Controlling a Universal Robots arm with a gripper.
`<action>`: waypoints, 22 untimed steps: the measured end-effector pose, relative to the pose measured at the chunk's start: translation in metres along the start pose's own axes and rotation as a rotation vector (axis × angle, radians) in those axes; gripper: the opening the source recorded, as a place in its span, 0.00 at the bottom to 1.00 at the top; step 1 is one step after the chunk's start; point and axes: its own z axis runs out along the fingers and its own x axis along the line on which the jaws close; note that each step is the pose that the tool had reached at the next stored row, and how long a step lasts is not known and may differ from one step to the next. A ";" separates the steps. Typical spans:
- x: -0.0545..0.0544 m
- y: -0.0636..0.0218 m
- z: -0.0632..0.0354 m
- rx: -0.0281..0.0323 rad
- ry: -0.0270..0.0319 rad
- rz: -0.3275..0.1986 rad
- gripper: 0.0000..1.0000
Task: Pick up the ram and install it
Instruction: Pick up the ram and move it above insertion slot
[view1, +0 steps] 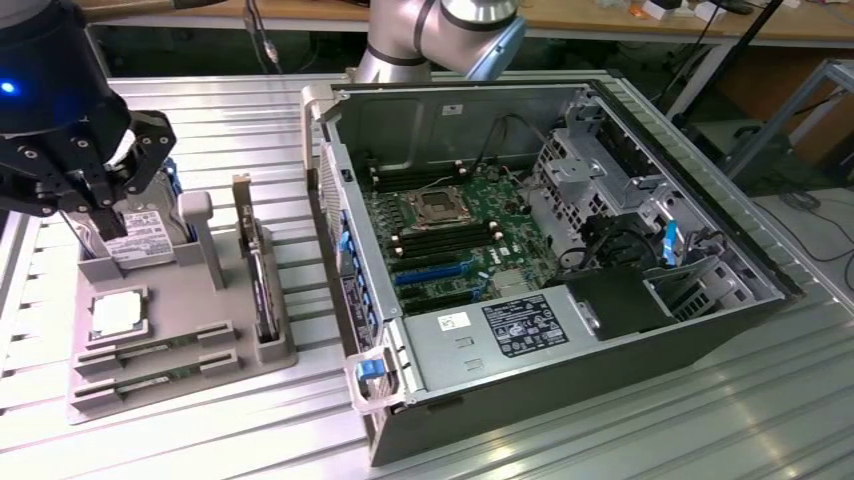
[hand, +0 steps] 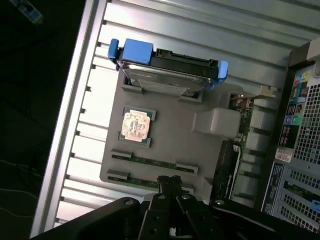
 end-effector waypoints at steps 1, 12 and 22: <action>0.000 0.0000 0.0014 -0.0004 0.0008 -0.018 0.11; 0.001 -0.0008 0.0190 -0.0062 0.0109 -0.245 0.31; 0.001 -0.0019 0.0434 -0.0144 0.0254 -0.570 0.31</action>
